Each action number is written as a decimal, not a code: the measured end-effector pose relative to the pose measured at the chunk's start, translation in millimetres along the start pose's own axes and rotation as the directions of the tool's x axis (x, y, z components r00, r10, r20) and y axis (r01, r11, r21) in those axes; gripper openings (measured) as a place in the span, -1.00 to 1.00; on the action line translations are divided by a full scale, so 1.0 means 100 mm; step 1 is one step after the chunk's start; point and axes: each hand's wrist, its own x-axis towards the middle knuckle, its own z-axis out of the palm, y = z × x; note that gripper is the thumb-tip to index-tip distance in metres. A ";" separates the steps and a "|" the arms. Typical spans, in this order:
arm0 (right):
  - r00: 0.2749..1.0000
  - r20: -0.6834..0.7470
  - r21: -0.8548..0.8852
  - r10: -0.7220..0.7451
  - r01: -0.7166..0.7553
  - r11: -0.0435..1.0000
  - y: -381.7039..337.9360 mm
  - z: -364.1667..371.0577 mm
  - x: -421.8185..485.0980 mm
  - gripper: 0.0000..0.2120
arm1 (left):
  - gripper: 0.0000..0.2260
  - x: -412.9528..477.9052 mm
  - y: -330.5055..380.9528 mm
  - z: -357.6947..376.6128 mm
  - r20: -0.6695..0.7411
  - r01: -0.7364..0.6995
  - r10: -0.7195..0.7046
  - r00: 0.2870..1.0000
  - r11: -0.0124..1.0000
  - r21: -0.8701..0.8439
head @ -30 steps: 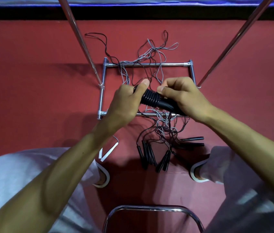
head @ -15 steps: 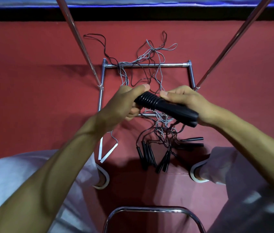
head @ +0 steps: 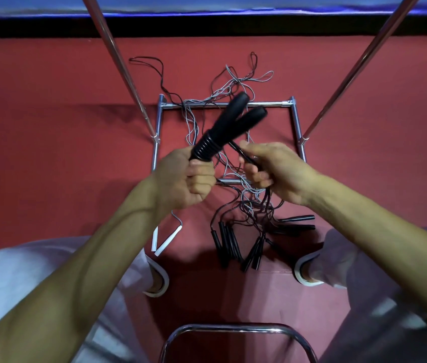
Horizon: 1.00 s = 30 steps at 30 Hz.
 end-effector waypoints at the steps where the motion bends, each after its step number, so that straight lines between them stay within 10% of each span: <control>1: 0.992 -0.063 -0.107 -0.110 0.103 0.989 0.00 -0.02 0.00 -0.77 | -0.67 -0.01 0.04 -0.02 -0.010 -0.008 0.008 1.000 0.999 -0.034; 6: 0.715 -0.140 -0.754 -0.685 0.371 0.542 0.03 -0.17 -0.03 -0.82 | -0.70 -0.04 0.17 -0.09 -0.012 0.021 -0.023 1.000 0.984 -0.175; 10: 0.541 0.056 -0.878 -0.839 0.427 0.216 0.07 -0.17 -0.04 -0.95 | -0.66 -0.05 0.24 -0.15 0.026 0.064 -0.060 0.998 0.974 -0.219; 11: 0.568 0.063 -0.872 -0.821 0.431 0.232 0.07 -0.16 -0.04 -0.93 | -0.64 -0.06 0.25 -0.16 0.029 0.067 -0.062 0.998 0.971 -0.229; 13: 0.781 -0.055 -0.684 -0.623 0.425 0.593 -0.01 -0.15 -0.06 -0.85 | -0.62 -0.09 0.28 -0.17 0.037 0.076 -0.069 0.997 0.964 -0.254; 15: 0.989 -0.037 -0.182 -0.140 0.131 0.975 -0.13 -0.15 -0.09 -0.82 | -0.60 -0.11 0.29 -0.17 0.039 0.086 -0.078 0.996 0.960 -0.266; 16: 0.997 0.047 0.000 0.060 -0.060 0.998 -0.19 -0.16 -0.10 -0.81 | -0.59 -0.11 0.29 -0.16 0.031 0.085 -0.080 0.996 0.961 -0.264; 20: 0.945 0.241 0.097 0.220 -0.249 0.964 -0.24 -0.20 -0.12 -0.83 | -0.67 -0.11 0.28 -0.14 0.010 0.071 -0.071 0.997 0.968 -0.240; 25: 0.978 0.081 -0.199 -0.192 0.204 0.958 -0.19 -0.19 -0.06 -0.88 | -0.66 -0.13 0.28 -0.13 -0.009 0.048 -0.052 0.999 0.965 -0.259; 30: 0.764 0.109 -0.832 -0.635 0.420 0.363 -0.17 -0.27 -0.10 -0.96 | -0.65 -0.14 0.28 -0.13 0.004 0.054 -0.056 0.998 0.958 -0.281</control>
